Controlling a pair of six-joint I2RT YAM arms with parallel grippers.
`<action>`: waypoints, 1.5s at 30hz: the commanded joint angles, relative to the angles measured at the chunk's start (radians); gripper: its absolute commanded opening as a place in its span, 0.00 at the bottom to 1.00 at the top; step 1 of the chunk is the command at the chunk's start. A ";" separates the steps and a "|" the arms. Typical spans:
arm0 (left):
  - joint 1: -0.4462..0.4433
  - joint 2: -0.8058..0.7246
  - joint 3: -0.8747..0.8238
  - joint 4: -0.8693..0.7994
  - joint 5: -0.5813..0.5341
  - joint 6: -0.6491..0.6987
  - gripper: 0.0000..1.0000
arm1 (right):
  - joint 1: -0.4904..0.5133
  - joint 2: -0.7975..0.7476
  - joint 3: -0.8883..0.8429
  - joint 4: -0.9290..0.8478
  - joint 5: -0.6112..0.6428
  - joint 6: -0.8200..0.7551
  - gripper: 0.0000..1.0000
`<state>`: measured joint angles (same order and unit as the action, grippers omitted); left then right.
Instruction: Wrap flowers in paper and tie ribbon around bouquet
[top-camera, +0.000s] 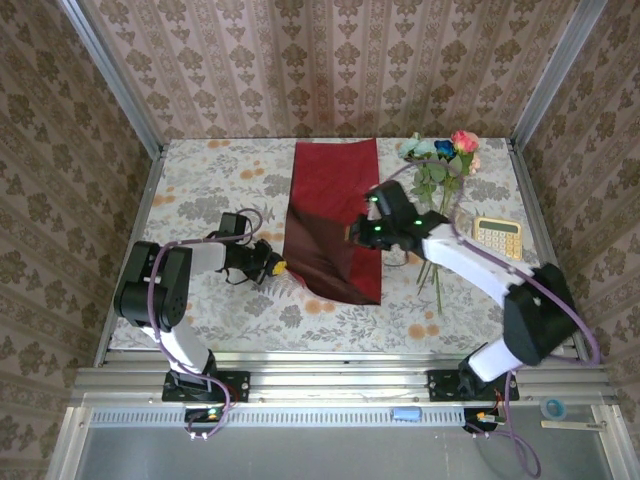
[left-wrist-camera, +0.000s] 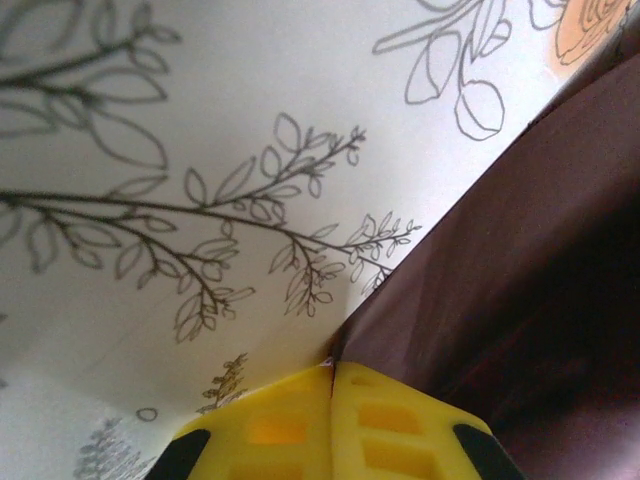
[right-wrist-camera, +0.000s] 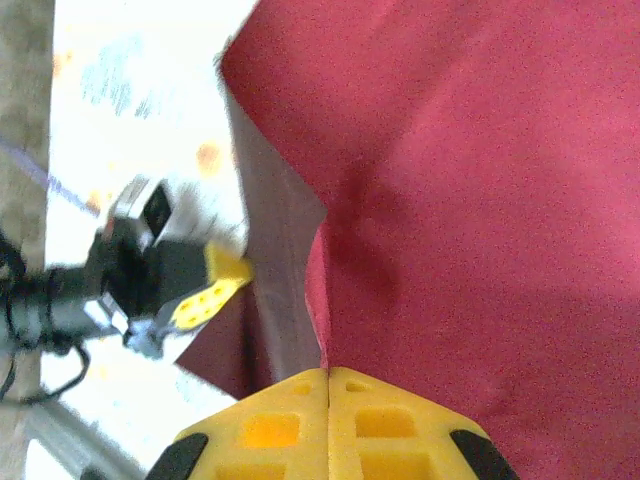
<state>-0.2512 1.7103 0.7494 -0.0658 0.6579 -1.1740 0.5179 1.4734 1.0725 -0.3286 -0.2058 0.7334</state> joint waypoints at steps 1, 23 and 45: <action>0.016 -0.023 0.026 -0.051 -0.044 0.031 0.00 | -0.049 -0.125 -0.111 -0.131 0.228 0.062 0.00; 0.301 -0.004 0.230 -0.286 -0.139 0.279 0.00 | 0.102 -0.006 -0.189 -0.495 0.076 0.076 0.00; 0.199 -0.301 0.309 -0.620 -0.331 0.273 0.37 | -0.046 0.139 0.124 -0.416 0.078 -0.053 0.31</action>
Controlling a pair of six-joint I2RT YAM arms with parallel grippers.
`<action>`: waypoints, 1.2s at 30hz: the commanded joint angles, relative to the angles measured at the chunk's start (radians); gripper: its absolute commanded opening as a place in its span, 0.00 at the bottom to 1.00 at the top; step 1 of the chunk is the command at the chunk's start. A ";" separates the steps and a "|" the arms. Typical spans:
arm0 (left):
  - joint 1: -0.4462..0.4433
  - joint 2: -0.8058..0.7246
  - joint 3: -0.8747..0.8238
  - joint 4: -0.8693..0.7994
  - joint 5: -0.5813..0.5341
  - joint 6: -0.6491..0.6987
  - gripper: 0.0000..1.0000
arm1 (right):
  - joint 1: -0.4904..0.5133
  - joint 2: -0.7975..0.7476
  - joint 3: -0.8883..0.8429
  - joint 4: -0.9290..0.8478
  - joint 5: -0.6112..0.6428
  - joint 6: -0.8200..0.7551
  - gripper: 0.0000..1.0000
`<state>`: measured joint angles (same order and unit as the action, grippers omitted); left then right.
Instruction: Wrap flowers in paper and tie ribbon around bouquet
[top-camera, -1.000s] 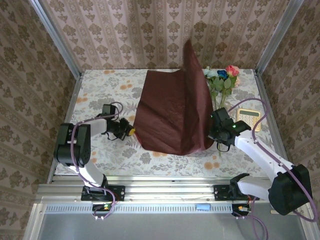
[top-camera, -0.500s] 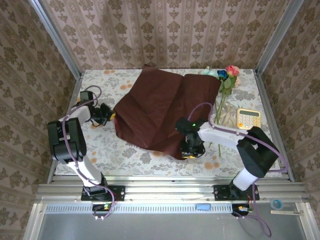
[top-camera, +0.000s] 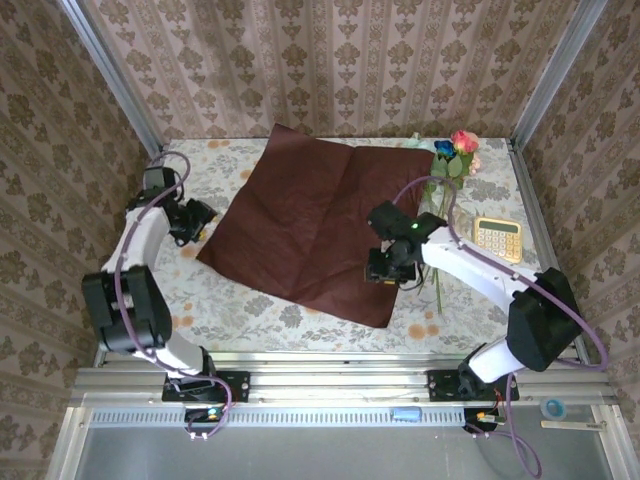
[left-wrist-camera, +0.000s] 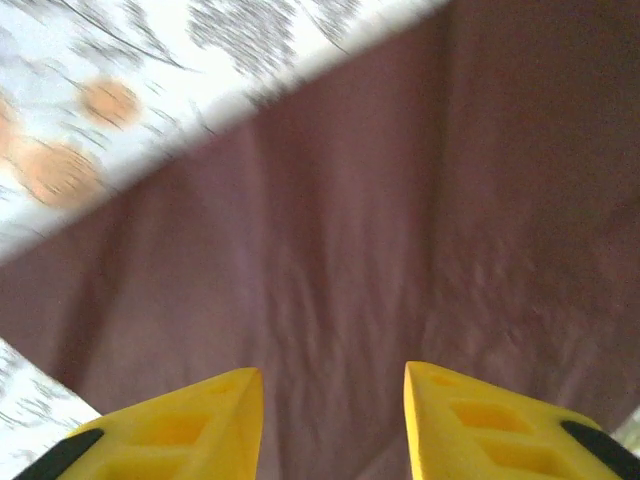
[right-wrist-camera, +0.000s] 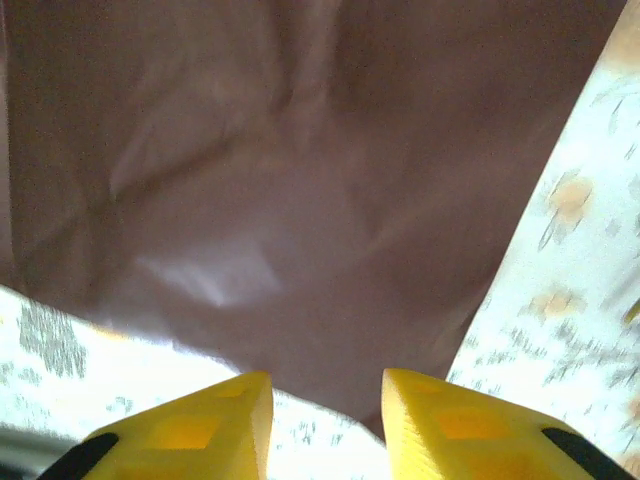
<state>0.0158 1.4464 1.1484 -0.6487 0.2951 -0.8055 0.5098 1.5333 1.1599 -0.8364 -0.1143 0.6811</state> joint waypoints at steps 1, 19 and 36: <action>-0.105 -0.050 -0.134 0.021 0.064 -0.147 0.33 | -0.052 0.115 0.054 0.120 -0.020 0.001 0.28; -0.035 0.200 -0.331 0.255 0.154 -0.159 0.10 | 0.086 0.405 0.045 0.121 -0.202 -0.096 0.21; -0.011 0.150 -0.176 0.146 0.249 -0.098 0.16 | 0.106 0.296 0.128 0.108 -0.260 -0.035 0.43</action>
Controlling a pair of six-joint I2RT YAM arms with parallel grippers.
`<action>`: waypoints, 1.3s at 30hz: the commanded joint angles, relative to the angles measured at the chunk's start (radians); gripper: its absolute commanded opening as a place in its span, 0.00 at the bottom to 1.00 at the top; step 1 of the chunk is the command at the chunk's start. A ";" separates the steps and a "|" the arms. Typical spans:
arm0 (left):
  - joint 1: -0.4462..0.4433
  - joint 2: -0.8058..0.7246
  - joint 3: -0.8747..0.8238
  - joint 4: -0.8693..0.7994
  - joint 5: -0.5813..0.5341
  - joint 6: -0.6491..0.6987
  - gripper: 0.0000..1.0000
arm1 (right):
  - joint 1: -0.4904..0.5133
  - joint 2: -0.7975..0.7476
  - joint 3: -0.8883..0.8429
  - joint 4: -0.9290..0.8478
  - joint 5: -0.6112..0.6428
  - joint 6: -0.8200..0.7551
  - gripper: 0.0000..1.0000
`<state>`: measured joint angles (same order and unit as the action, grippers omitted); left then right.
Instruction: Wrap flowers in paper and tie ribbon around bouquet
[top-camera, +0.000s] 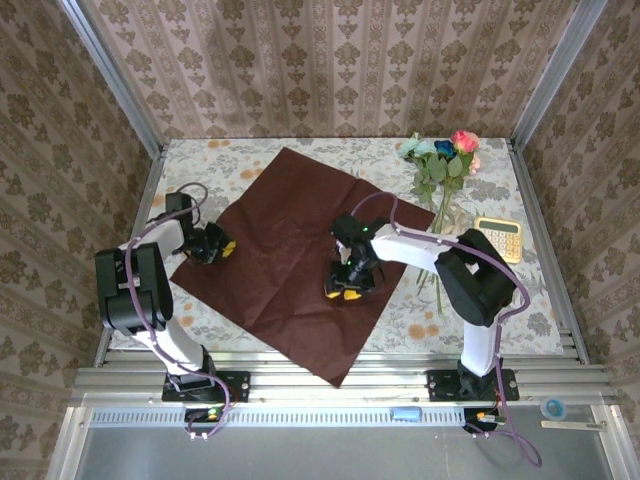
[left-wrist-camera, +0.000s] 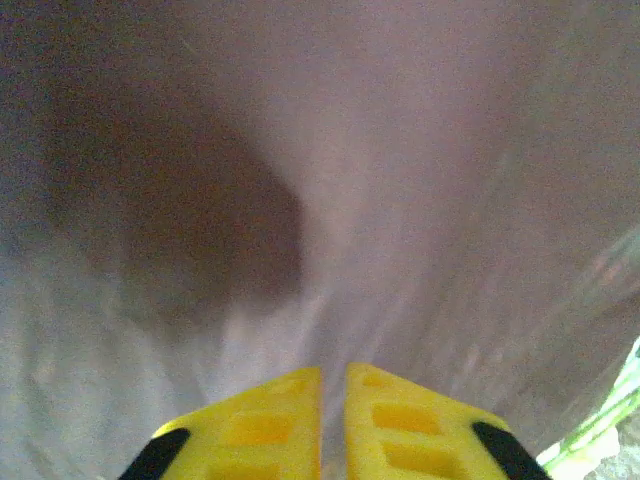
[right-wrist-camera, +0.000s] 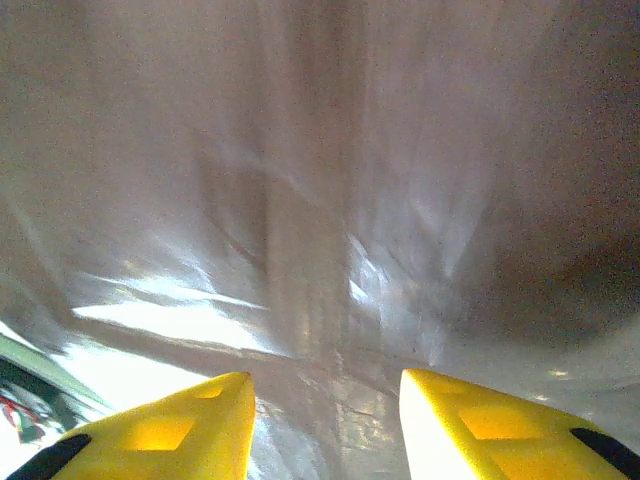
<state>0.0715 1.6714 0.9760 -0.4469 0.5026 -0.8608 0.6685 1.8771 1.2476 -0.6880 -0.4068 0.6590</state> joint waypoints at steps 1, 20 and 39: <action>-0.097 -0.089 -0.025 -0.046 0.052 -0.073 0.16 | -0.074 -0.042 0.044 -0.041 0.045 -0.018 0.41; -0.037 0.153 0.038 -0.013 0.011 0.001 0.08 | -0.045 0.113 -0.013 0.019 0.007 -0.055 0.32; -0.377 -0.065 0.000 0.057 0.064 -0.225 0.16 | -0.540 -0.137 0.189 -0.165 0.215 -0.171 0.41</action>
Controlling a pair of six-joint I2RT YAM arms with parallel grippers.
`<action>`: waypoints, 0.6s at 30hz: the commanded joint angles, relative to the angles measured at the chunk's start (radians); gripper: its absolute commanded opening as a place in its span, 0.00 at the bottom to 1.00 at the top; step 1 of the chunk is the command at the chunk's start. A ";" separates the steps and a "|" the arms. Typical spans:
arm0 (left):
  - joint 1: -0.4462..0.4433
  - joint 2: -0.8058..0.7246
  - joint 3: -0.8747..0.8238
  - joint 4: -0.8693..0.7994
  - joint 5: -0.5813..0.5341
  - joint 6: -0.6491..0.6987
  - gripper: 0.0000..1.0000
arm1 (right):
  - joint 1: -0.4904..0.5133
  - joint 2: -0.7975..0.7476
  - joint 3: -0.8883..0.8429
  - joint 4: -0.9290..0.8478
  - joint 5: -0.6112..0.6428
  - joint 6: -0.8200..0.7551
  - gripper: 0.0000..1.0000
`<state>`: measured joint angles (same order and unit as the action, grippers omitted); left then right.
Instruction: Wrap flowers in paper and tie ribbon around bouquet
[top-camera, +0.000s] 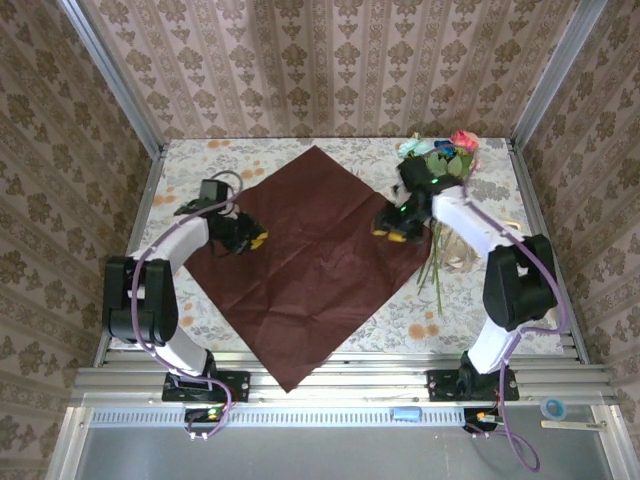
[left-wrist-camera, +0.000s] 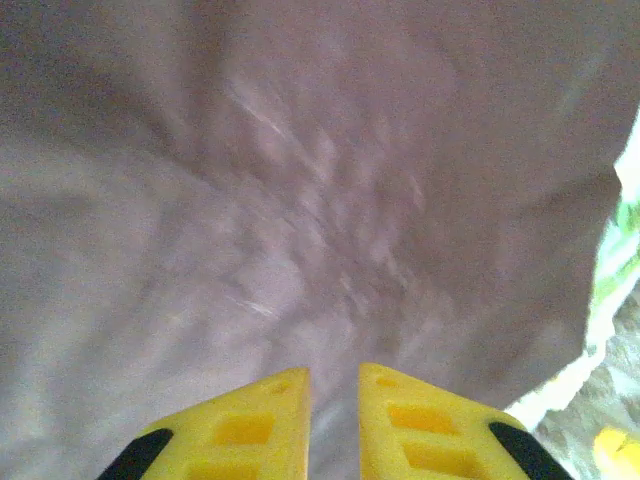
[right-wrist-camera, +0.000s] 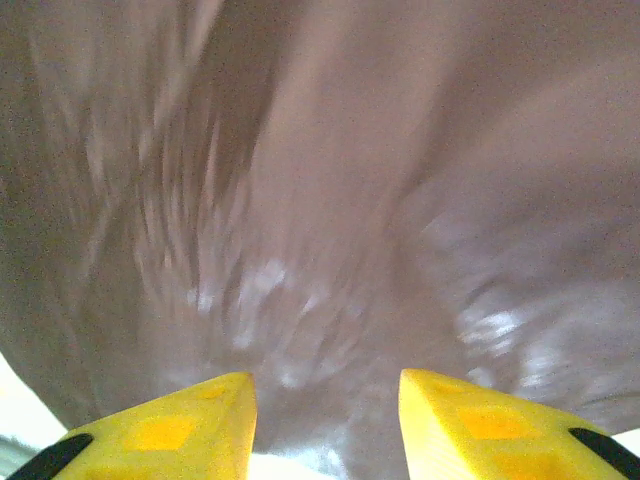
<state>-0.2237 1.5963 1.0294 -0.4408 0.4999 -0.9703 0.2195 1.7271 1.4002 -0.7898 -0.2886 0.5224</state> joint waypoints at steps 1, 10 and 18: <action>-0.115 0.014 -0.077 0.088 0.078 -0.147 0.14 | -0.133 0.028 0.047 -0.047 0.109 -0.028 0.39; -0.199 0.059 -0.211 0.149 0.088 -0.159 0.07 | -0.280 0.286 0.228 -0.005 0.185 -0.019 0.28; -0.186 0.028 -0.289 0.149 0.056 -0.152 0.06 | -0.310 0.340 0.209 0.023 0.229 -0.038 0.28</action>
<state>-0.4171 1.6482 0.7593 -0.2768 0.5827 -1.1263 -0.0761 2.0499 1.5974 -0.7609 -0.1108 0.5137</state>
